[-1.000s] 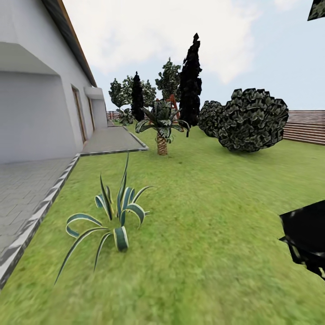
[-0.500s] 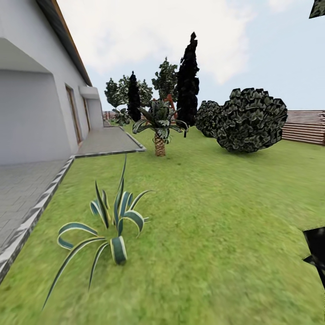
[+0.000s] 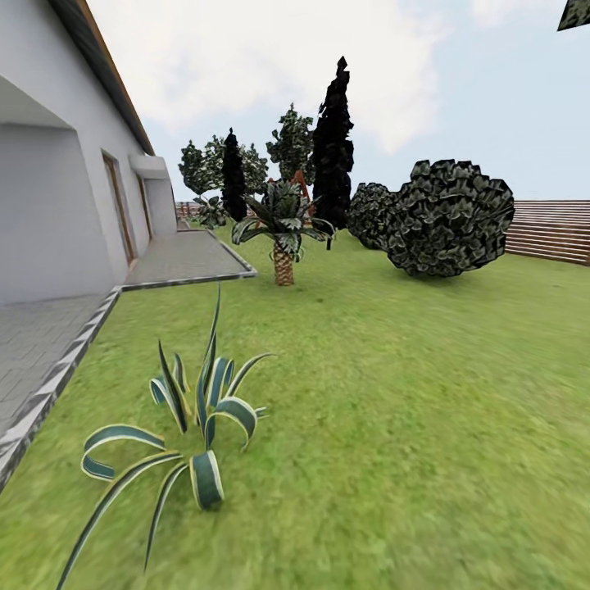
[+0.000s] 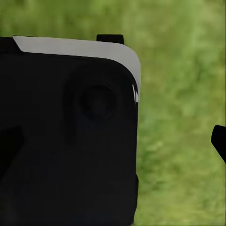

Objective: Take the three Easter eggs out of the wicker basket on the lawn in the garden, then place them on the lawn next to a single tree (choose any tree) so that all three eggs are next to the same tree and none are left in the basket.

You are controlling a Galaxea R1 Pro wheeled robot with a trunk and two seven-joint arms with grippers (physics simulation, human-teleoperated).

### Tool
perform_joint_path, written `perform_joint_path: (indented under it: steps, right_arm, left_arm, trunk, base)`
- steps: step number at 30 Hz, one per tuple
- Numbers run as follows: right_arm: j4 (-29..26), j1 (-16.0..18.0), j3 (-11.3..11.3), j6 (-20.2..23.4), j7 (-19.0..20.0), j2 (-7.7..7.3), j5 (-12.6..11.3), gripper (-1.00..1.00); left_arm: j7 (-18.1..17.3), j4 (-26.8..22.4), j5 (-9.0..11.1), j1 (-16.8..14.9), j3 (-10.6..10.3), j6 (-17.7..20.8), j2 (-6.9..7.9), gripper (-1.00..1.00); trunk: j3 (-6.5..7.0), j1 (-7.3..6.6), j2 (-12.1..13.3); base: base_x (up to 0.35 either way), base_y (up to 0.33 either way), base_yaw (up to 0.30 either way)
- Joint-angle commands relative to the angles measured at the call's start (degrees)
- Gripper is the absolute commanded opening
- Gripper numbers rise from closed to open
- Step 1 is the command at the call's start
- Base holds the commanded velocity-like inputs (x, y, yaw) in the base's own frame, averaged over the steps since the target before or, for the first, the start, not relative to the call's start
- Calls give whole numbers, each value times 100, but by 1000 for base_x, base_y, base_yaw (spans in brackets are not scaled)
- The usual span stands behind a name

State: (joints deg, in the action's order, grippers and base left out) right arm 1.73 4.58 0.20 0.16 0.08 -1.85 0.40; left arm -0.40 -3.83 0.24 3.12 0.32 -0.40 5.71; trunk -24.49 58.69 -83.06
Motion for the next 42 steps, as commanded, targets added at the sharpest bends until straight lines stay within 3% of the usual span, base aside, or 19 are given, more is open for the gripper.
perform_joint_path:
  steps: [1, 19, 33, 42]
  right_arm:
    - [11, 8, 4, 2, 1, 0, 4, 100]
    - [11, 8, -2, 2, 1, -2, 4, 100]
    - [11, 8, 3, 2, 1, 4, 7, 100]
    - [11, 8, -3, 2, 1, 1, 4, 100]
  left_arm:
    - [-4, -10, 2, 4, 3, -5, 0, 100]
    - [-4, -11, 3, 4, 3, -4, 0, 100]
    - [-4, -6, 2, 4, 3, -4, 0, 100]
    - [-4, -6, 4, 4, 3, -4, 0, 100]
  trunk:
    - [-5, 4, -2]
    - [-5, 4, -2]
    - [-5, 4, -2]
    - [-5, 4, -2]
  base:
    - [334, 100, -23]
    - [334, 99, -259]
    - [334, 88, -35]
    - [334, 84, -271]
